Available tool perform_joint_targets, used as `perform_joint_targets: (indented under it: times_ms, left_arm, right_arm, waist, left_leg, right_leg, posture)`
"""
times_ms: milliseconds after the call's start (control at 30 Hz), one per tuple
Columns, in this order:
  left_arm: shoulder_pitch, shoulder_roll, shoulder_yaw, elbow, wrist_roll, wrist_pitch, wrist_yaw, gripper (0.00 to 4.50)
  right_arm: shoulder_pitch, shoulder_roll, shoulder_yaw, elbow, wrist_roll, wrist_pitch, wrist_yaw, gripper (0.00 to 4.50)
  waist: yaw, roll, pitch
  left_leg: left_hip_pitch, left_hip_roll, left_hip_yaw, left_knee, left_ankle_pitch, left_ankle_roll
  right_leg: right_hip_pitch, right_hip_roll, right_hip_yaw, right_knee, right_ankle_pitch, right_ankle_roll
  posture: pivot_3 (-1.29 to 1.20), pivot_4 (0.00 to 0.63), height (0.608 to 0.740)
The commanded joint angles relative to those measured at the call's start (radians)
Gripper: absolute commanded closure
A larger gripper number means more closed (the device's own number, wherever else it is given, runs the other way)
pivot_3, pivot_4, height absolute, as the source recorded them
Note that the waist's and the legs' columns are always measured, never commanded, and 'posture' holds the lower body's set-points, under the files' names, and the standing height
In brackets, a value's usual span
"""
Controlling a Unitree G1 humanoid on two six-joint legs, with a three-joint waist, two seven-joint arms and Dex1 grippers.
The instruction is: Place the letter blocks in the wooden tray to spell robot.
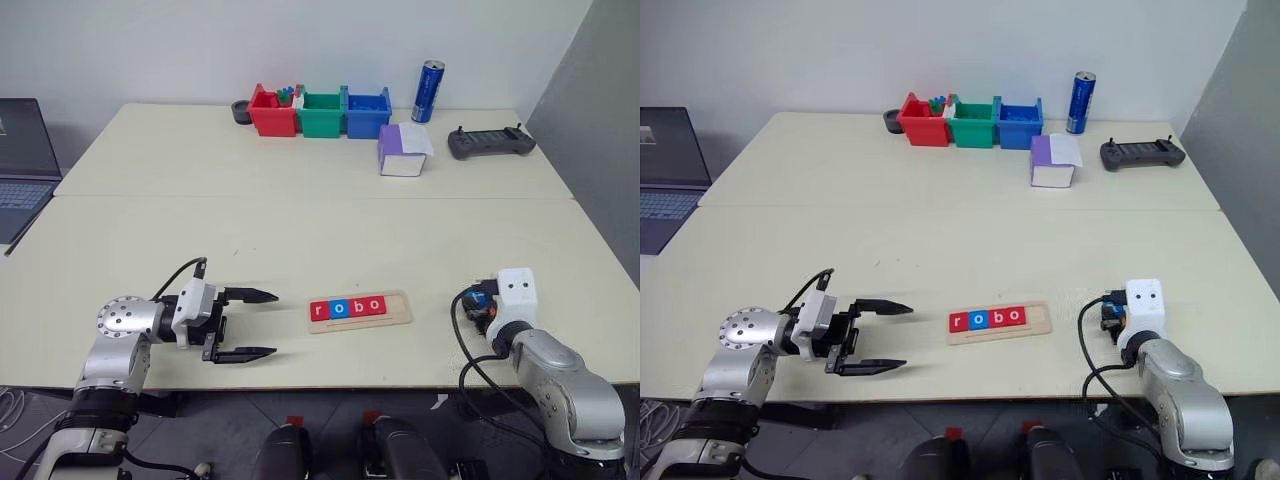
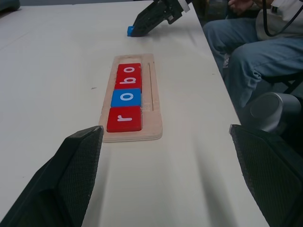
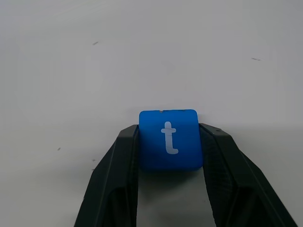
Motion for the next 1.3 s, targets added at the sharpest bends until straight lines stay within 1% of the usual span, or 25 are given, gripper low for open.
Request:
perform_joint_targets:
  times_ms: [33,100,167,267,333,400,500,567,633,667,800,933,1100,1167,1300]
  left_arm:
    - [-0.011,0.001,0.004,-0.014,-0.004,-0.01,-0.007,0.0]
    - [-0.002,0.005,0.009,-0.025,-0.009,-0.006,-0.004,0.0]
    - [0.006,0.005,0.014,-0.037,-0.016,0.003,0.004,0.0]
    - [0.021,0.008,0.02,-0.054,-0.019,0.006,0.014,0.0]
    - [0.033,0.012,0.025,-0.063,-0.019,0.005,0.02,0.0]
    - [0.04,0.013,0.027,-0.067,-0.018,0.004,0.026,0.0]
    - [0.045,0.015,0.028,-0.073,-0.018,0.006,0.034,0.0]
    - [0.046,0.017,0.03,-0.074,-0.018,0.007,0.036,0.0]
    - [0.045,0.019,0.032,-0.07,-0.016,0.006,0.035,0.0]
    - [0.044,0.02,0.034,-0.068,-0.015,0.004,0.035,0.0]
    - [0.043,0.027,0.039,-0.074,-0.015,0.006,0.035,0.0]
    - [0.052,0.036,0.046,-0.088,-0.019,0.009,0.041,0.0]
    - [0.133,0.042,0.065,-0.155,-0.027,0.011,0.07,0.0]
    - [0.159,0.044,0.073,-0.175,-0.029,0.013,0.08,0.0]
    - [0.165,0.049,0.079,-0.179,-0.029,0.014,0.092,0.0]
  right_arm:
    - [-0.009,0.003,0.03,0.011,0.004,0.029,0.005,2.3]
    - [-0.018,-0.008,0.048,0.02,-0.002,0.037,0.011,1.72]
    - [-0.035,-0.02,0.05,0.031,-0.002,0.046,0.019,0.99]
    - [-0.071,-0.118,0.051,0.045,0.012,0.064,0.088,0.03]
    - [-0.095,-0.199,0.029,0.069,0.051,0.051,0.179,0.03]
    - [-0.114,-0.293,0.017,0.119,0.086,-0.022,0.305,0.03]
    - [-0.133,-0.448,0.028,0.241,0.118,-0.238,0.569,0.03]
    - [-0.148,-0.525,0.037,0.318,0.145,-0.362,0.744,0.03]
    - [-0.169,-0.607,0.076,0.424,0.122,-0.525,0.913,0.03]
    - [-0.198,-0.63,0.092,0.492,0.112,-0.604,0.986,0.03]
    - [-0.32,-0.648,0.149,0.732,0.065,-0.844,1.147,0.03]
    - [-0.398,-0.663,0.216,0.884,0.029,-0.985,1.312,0.03]
    - [-0.436,-0.666,0.277,1.015,-0.056,-1.131,1.368,0.03]
    - [-0.451,-0.663,0.287,1.044,-0.067,-1.158,1.386,0.03]
    - [-0.514,-0.636,0.316,1.12,-0.097,-1.198,1.405,0.03]
  waist:
    - [0.0,-0.001,-0.001]
    - [0.0,-0.001,-0.001]
    - [0.0,-0.002,-0.001]
    - [0.0,-0.002,-0.001]
    - [0.002,-0.002,-0.001]
    - [0.005,-0.002,-0.001]
    - [0.01,-0.001,-0.001]
    - [0.01,-0.001,0.0]
    - [0.01,-0.001,0.0]
    - [0.011,-0.002,0.0]
    - [0.009,-0.002,0.0]
    - [0.012,-0.002,0.0]
    - [0.014,-0.002,0.0]
    - [0.015,-0.001,0.001]
    - [0.015,-0.001,0.001]
  left_leg:
    - [0.0,0.0,0.0,0.0,0.0,0.0]
    - [0.0,0.0,0.0,0.0,0.0,0.0]
    - [0.0,0.0,0.0,0.0,0.0,0.0]
    - [0.0,0.0,0.0,0.0,0.0,0.0]
    - [0.0,0.0,0.0,0.0,0.0,0.0]
    - [0.0,-0.001,0.0,0.0,0.0,0.0]
    - [-0.001,-0.001,0.0,0.0,0.0,0.001]
    - [-0.001,-0.001,0.0,0.001,-0.001,0.002]
    - [-0.001,-0.001,0.0,0.001,-0.001,0.002]
    - [-0.001,-0.001,0.0,0.001,-0.001,0.002]
    - [-0.001,-0.001,0.0,0.002,-0.001,0.002]
    - [-0.001,-0.001,0.0,0.001,-0.001,0.002]
    - [-0.001,-0.001,0.001,0.002,-0.001,0.002]
    - [0.0,-0.001,0.001,0.002,-0.001,0.002]
    - [0.001,-0.001,0.001,0.002,-0.001,0.001]
  right_leg:
    - [0.0,0.0,0.0,0.0,0.0,0.0]
    - [0.0,0.0,0.0,0.0,0.0,0.0]
    - [0.0,0.0,0.0,0.0,0.0,0.0]
    - [0.0,0.0,0.0,0.0,0.0,0.0]
    - [0.0,0.0,0.0,0.0,0.0,0.0]
    - [0.0,0.0,0.0,-0.001,0.0,0.0]
    - [0.0,0.0,0.0,-0.002,0.0,0.0]
    - [0.0,0.0,0.0,-0.002,0.0,0.0]
    - [0.0,0.0,-0.001,-0.002,0.0,0.0]
    - [0.0,0.0,-0.001,-0.002,0.0,0.0]
    - [0.001,0.0,-0.001,-0.002,0.0,0.001]
    - [0.001,0.0,-0.001,-0.001,0.0,0.0]
    - [0.001,-0.001,0.0,-0.001,0.0,0.0]
    - [0.001,-0.001,0.001,-0.001,0.0,0.0]
    - [0.001,-0.001,0.0,0.0,0.0,0.0]
  posture:
    - [0.0,0.15,0.74]
    - [0.0,0.15,0.74]
    - [0.0,0.15,0.74]
    - [0.0,0.15,0.74]
    - [0.0,0.15,0.74]
    - [0.0,0.15,0.74]
    - [0.0,0.15,0.74]
    - [0.0,0.15,0.74]
    - [0.0,0.15,0.74]
    - [0.0,0.15,0.74]
    - [0.0,0.15,0.74]
    - [0.0,0.15,0.74]
    - [0.0,0.15,0.74]
    - [0.0,0.15,0.74]
    - [0.0,0.15,0.74]
